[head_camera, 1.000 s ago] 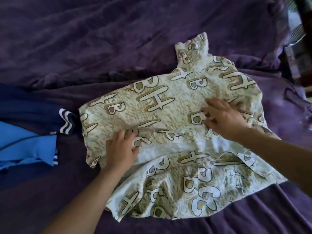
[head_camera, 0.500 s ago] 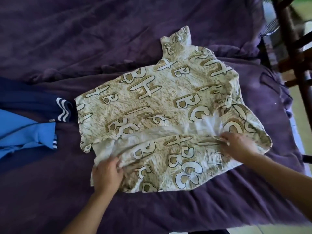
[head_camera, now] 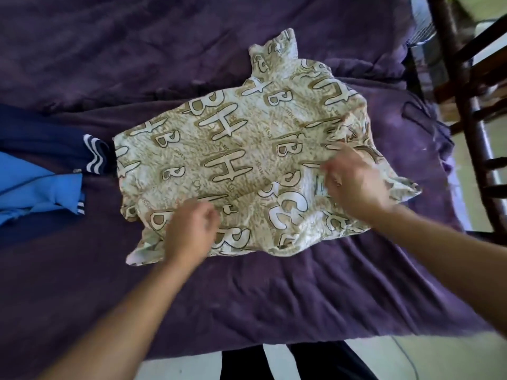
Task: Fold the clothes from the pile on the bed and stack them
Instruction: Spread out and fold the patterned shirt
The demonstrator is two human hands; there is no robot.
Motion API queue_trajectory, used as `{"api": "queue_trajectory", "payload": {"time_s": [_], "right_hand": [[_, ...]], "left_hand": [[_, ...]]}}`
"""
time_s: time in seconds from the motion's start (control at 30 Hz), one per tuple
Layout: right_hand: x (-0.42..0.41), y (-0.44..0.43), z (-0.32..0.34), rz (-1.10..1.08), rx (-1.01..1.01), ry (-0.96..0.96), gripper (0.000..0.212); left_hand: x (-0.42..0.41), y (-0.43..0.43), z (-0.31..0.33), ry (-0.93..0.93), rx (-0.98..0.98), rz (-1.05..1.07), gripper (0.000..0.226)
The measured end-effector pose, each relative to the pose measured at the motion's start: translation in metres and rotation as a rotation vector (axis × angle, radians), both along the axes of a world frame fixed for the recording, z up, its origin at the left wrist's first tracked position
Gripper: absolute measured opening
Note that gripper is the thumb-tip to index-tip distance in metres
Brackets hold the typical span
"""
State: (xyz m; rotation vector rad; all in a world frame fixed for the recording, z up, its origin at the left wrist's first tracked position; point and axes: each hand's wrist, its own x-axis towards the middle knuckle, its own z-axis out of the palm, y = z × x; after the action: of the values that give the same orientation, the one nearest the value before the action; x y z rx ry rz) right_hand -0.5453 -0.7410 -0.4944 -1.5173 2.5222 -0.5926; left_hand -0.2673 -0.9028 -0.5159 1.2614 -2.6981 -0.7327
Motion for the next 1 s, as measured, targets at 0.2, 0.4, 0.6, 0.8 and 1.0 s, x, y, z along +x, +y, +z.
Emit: {"api": "queue_trajectory", "payload": {"time_s": [0.2, 0.4, 0.6, 0.8, 1.0], "right_hand": [[0.043, 0.089, -0.054, 0.328, 0.410, -0.011, 0.052], [0.001, 0.047, -0.046, -0.068, 0.142, -0.033, 0.015], [0.065, 0.008, -0.021, 0.415, 0.078, 0.037, 0.057], [0.062, -0.029, -0.023, 0.001, -0.040, -0.391, 0.021], [0.037, 0.024, 0.029, -0.235, -0.238, -0.705, 0.028]], "left_hand": [[-0.022, 0.090, -0.039, -0.044, 0.048, -0.295, 0.027], [-0.075, 0.023, -0.029, 0.043, 0.295, 0.218, 0.014], [-0.096, -0.032, -0.013, 0.006, 0.509, 0.347, 0.011], [-0.078, -0.033, -0.025, 0.002, 0.549, 0.278, 0.009], [-0.070, 0.000, -0.026, 0.056, 0.375, 0.228, 0.019]]}}
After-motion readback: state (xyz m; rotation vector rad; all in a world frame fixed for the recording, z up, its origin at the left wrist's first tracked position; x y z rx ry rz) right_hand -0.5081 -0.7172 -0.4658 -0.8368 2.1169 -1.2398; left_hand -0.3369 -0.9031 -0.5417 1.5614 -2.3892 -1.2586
